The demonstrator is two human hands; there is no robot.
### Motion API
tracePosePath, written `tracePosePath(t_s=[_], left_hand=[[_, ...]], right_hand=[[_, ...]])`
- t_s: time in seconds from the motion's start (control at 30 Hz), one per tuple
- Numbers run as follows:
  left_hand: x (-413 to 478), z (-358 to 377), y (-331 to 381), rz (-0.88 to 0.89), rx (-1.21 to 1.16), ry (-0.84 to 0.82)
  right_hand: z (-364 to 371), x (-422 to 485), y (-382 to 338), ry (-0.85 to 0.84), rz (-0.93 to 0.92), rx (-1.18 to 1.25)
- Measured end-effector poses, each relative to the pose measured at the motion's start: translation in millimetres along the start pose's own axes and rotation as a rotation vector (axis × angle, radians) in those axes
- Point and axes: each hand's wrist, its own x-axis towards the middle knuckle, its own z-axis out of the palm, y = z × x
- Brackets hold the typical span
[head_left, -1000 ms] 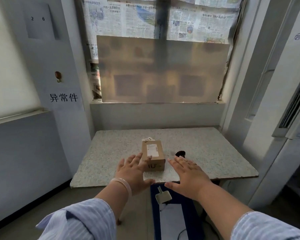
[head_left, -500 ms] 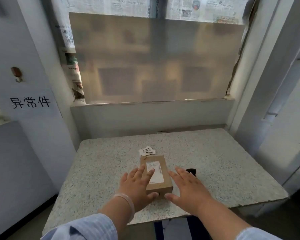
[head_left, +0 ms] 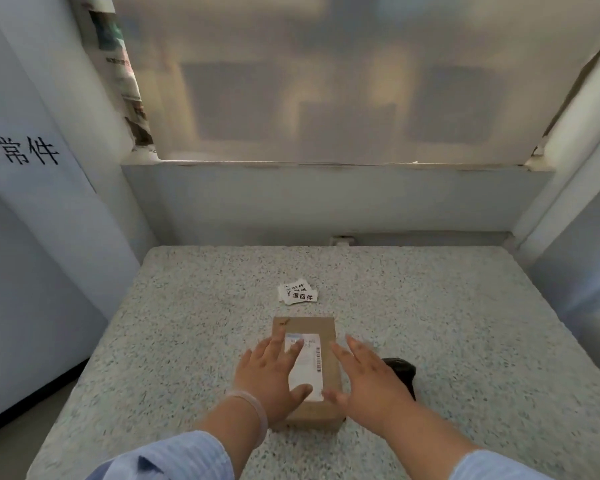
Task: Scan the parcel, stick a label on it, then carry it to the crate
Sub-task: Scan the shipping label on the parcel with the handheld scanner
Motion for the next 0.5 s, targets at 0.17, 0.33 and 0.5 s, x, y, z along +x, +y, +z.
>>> tracePosePath(t_s=[0.17, 0.33, 0.5], left_hand=[[23, 31, -11, -0.043, -0.014, -0.083], [37, 50, -22, -0.120, -0.151, -0.157], [44, 73, -36, -0.167, -0.522, -0.208]], right_hand=[[31, 35, 18, -0.066, 0.043, 0.104], [56, 54, 21, -0.091, 0.095, 0.259], [84, 65, 19, -0.072, 0.143, 0.503]])
